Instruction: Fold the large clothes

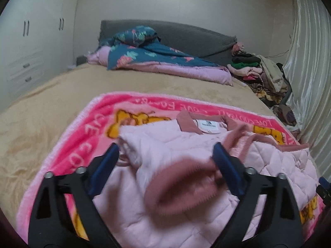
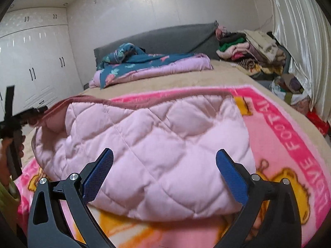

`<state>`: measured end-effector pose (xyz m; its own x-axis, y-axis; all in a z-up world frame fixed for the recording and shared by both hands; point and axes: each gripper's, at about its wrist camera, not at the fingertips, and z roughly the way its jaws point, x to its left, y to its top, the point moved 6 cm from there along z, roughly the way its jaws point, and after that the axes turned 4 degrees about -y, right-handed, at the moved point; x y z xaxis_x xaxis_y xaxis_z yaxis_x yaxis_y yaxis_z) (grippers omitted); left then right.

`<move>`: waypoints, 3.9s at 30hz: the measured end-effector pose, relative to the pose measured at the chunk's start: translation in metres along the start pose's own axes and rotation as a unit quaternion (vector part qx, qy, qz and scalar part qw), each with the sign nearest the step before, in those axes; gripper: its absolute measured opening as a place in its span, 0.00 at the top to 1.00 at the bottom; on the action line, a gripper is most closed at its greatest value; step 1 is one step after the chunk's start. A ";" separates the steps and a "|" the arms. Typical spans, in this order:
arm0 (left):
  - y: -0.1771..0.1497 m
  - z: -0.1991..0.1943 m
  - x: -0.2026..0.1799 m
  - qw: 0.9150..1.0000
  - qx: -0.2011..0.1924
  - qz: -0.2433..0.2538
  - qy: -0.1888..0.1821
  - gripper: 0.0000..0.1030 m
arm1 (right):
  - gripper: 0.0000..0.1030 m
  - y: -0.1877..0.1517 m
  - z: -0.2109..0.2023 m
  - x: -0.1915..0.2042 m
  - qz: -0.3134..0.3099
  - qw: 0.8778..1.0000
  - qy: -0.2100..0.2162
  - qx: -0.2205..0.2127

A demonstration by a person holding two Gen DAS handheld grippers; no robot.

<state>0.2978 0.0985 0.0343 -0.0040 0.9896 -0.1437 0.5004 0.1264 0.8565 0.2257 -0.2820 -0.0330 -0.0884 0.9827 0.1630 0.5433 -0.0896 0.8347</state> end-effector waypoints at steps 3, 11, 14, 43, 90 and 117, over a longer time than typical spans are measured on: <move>0.003 -0.009 0.000 1.000 -0.005 0.003 -0.003 0.12 | 0.04 -0.006 -0.004 -0.007 0.001 1.000 -0.015 0.002; -0.012 -0.014 0.025 0.999 0.017 0.006 0.028 0.10 | 0.04 -0.018 -0.012 -0.034 0.017 0.999 -0.047 0.011; -0.024 -0.011 0.034 0.999 0.034 0.006 0.037 0.10 | 0.04 -0.026 -0.009 -0.040 0.014 0.998 -0.055 0.023; -0.105 0.031 0.060 0.990 0.142 0.010 -0.010 0.10 | 0.04 -0.036 0.035 -0.039 -0.076 0.995 -0.047 0.039; -0.045 0.114 0.054 0.991 0.113 0.046 0.060 0.66 | 0.74 0.070 0.236 -0.021 -0.082 0.975 -0.192 0.071; -0.034 0.102 0.054 0.991 0.115 0.027 0.061 0.26 | 0.04 0.071 0.180 -0.037 -0.056 0.982 -0.179 0.037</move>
<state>0.3687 0.1401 -0.0535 -0.0700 0.9972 -0.0269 0.6864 0.0677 0.7240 0.4172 -0.2952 -0.0745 0.1410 0.9810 -0.1332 0.6066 0.0208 0.7947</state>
